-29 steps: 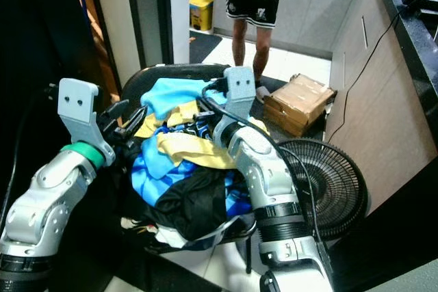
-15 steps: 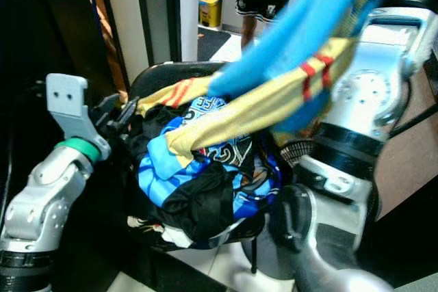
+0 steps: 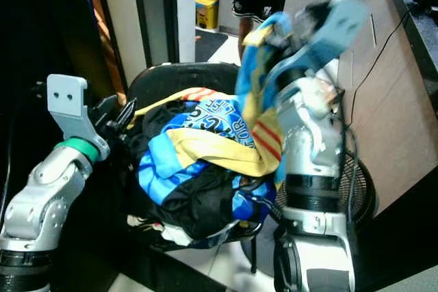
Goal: Clothes washing
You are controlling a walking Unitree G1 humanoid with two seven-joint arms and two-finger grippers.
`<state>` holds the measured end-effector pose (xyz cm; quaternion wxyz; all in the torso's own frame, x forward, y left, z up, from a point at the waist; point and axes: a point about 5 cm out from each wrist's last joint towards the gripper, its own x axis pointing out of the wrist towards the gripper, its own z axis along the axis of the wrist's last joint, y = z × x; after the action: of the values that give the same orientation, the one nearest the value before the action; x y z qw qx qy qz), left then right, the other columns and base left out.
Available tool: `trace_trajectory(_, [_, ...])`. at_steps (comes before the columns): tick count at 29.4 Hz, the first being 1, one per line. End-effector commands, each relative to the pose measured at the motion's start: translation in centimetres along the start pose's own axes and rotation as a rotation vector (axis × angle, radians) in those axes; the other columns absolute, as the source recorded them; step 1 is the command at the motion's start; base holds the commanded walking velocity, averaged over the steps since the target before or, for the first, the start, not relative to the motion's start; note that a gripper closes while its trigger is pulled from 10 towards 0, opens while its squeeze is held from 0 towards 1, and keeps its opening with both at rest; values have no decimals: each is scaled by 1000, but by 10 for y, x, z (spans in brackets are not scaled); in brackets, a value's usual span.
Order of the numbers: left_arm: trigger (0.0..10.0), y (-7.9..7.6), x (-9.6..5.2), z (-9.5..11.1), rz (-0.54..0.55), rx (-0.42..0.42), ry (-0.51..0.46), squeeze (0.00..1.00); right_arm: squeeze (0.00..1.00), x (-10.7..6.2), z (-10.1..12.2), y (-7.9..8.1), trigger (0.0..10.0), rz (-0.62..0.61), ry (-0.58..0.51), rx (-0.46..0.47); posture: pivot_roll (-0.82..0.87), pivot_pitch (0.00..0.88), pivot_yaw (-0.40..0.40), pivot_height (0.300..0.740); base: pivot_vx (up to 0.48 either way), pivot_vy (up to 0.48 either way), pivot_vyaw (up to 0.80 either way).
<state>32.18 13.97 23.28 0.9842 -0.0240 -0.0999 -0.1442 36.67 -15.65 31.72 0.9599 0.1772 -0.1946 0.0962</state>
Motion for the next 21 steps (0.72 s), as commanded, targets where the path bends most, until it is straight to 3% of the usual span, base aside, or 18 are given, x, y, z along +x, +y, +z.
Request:
trace_trajectory(1, [10000,2,-1,-7,15,22,52,0,0,-3,-9,4,10000,39,50,-43,122,24,57,740,0,0,0])
trace_trajectory(9, [10000,3,-1,-10,18,24,67,0,0,-9,-32,9,10000,97,180,-119,122,24,57,740,0,0,0])
trace_trajectory(10, [10000,2,1,-10,17,24,65,0,0,5,-6,22,10000,147,87,-87,113,18,65,740,0,0,0])
trace_trajectory(12, [10000,2,1,-10,17,24,65,0,0,5,-6,22,10000,147,87,-87,113,18,65,740,0,0,0])
trace_trajectory(13, [10000,1,2,-8,15,29,59,0,0,19,75,39,10000,231,-235,90,123,23,57,740,0,0,0])
trace_trajectory(14, [10000,4,1,-7,31,24,50,0,0,9,176,43,10000,305,-635,235,126,25,50,740,0,0,0])
trace_trajectory(15, [10000,4,1,-7,31,24,50,0,0,9,176,43,10000,305,-635,235,126,25,50,740,0,0,0])
trace_trajectory(16, [10000,6,0,-5,50,12,42,0,0,-24,253,37,10000,354,-986,362,112,24,48,740,0,0,0])
trace_trajectory(17, [10000,6,0,-5,50,12,42,0,0,-24,253,37,10000,354,-986,362,112,24,48,740,0,0,0])
trace_trajectory(18, [10000,9,-2,-6,66,5,39,0,0,-58,295,26,10000,325,-1234,345,110,25,44,740,0,0,0])
trace_trajectory(19, [10000,9,-2,-6,66,5,39,0,0,-58,295,26,10000,325,-1234,345,110,25,44,740,0,0,0])
trace_trajectory(20, [10000,8,-2,-6,72,1,39,0,0,-76,306,20,10000,225,-1340,166,119,22,41,740,0,0,0])
trace_trajectory(21, [10000,8,-2,-6,72,1,39,0,0,-76,306,20,10000,225,-1340,166,119,22,41,740,0,0,0])
